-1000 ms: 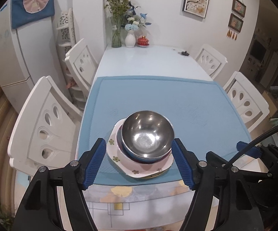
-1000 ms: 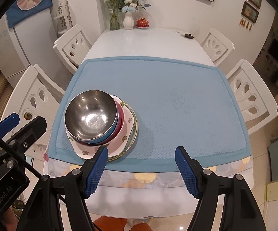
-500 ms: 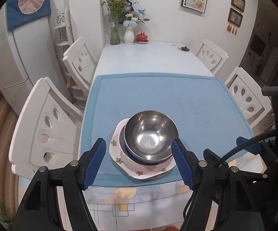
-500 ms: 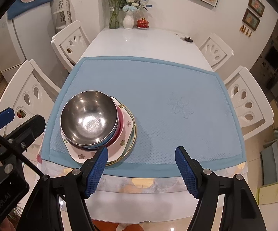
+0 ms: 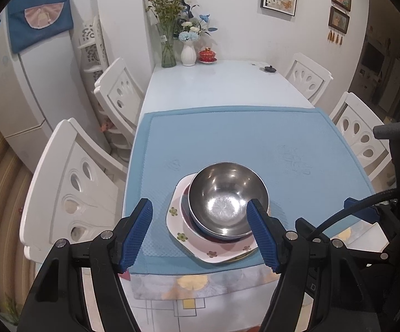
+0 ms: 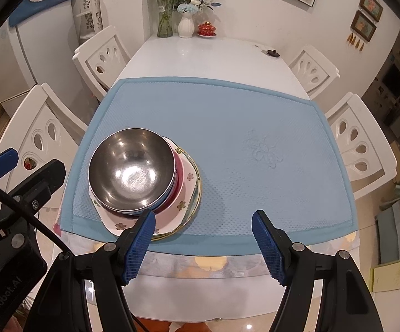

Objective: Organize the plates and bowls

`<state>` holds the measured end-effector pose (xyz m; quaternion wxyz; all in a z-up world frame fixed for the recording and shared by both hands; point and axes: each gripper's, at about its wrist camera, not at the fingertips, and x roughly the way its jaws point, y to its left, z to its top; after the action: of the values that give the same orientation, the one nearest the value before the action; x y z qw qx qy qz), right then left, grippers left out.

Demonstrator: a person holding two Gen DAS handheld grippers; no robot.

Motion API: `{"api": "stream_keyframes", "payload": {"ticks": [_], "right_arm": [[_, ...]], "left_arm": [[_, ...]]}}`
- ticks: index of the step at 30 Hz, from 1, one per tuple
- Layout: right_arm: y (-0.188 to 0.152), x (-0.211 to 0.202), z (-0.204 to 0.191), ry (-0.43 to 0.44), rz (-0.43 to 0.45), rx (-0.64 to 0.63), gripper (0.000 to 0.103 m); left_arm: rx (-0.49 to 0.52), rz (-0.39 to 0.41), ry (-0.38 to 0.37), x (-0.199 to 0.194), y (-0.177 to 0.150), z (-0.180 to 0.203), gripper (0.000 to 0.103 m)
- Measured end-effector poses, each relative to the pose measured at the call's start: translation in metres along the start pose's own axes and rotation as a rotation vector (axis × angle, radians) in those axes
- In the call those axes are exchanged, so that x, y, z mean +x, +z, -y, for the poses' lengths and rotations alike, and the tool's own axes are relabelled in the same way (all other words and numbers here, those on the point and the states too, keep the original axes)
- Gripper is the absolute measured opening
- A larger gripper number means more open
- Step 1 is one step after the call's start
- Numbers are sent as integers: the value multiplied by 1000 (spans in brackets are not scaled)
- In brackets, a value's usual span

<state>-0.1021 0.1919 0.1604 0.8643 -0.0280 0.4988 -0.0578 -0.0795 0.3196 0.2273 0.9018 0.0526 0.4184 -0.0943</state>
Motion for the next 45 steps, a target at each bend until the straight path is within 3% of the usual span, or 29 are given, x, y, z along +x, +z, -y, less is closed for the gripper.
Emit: {"api": "stream_keyframes", "payload": {"ticks": [4, 10, 14, 45], "right_arm": [[0, 1, -1, -2, -5, 5, 70], [0, 4, 0, -13, -11, 16, 70], [-1, 6, -1, -19, -17, 20, 70], [4, 22, 1, -22, -46, 53, 70]], "left_arm": [[-6, 10, 0, 1, 0, -2, 69], [46, 81, 114, -1, -1, 2, 70], [82, 90, 136, 0, 1, 8, 71], [82, 25, 60, 20, 8, 11, 71]]}}
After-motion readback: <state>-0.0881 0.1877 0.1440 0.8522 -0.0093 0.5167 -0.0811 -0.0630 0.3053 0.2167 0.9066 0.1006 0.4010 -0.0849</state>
